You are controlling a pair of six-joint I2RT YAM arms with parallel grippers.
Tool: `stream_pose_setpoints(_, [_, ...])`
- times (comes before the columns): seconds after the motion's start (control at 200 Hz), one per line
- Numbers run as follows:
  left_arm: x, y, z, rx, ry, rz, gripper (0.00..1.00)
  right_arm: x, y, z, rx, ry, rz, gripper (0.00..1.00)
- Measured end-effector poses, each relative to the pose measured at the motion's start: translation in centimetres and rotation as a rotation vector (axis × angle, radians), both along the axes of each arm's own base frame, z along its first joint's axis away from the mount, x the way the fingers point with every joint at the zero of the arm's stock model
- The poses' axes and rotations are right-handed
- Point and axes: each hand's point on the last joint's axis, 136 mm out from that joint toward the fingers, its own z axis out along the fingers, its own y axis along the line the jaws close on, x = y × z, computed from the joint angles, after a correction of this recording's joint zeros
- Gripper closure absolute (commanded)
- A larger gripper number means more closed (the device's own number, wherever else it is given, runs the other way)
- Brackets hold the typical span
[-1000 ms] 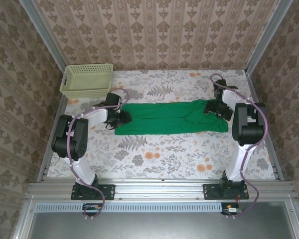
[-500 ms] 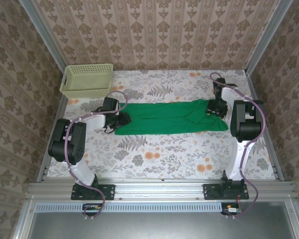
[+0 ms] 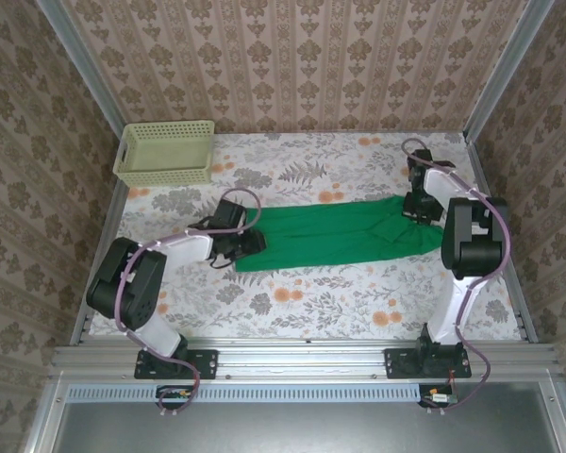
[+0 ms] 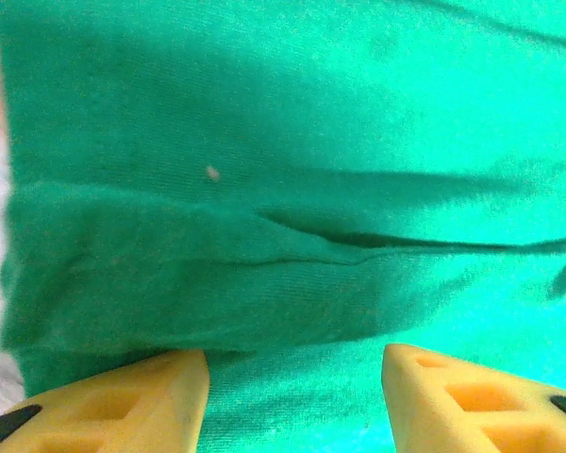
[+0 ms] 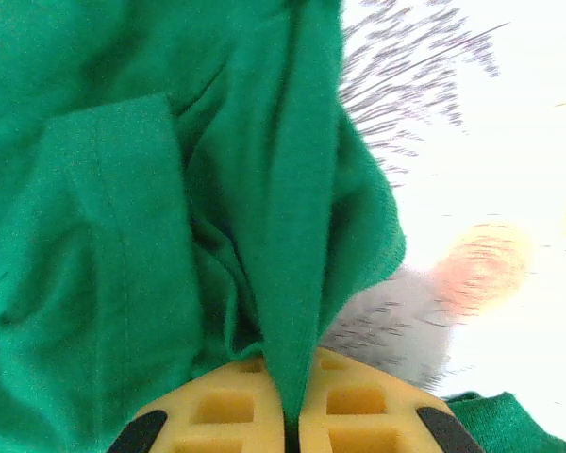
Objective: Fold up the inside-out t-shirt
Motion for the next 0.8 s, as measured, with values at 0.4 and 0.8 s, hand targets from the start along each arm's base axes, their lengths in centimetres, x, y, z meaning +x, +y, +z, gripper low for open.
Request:
stream_pose_setpoints(0.4, [-2.0,1.4,3.1,0.007,0.023,0.041,0.44,0.4,1.3,8.4,-0.167,-0.108,0.125,0.97])
stream_pose_setpoints(0.8, [-1.8,1.8,0.6,0.025,0.09,0.012,0.53,1.1,9.8,10.9,-0.197,-0.119,0.38,0.95])
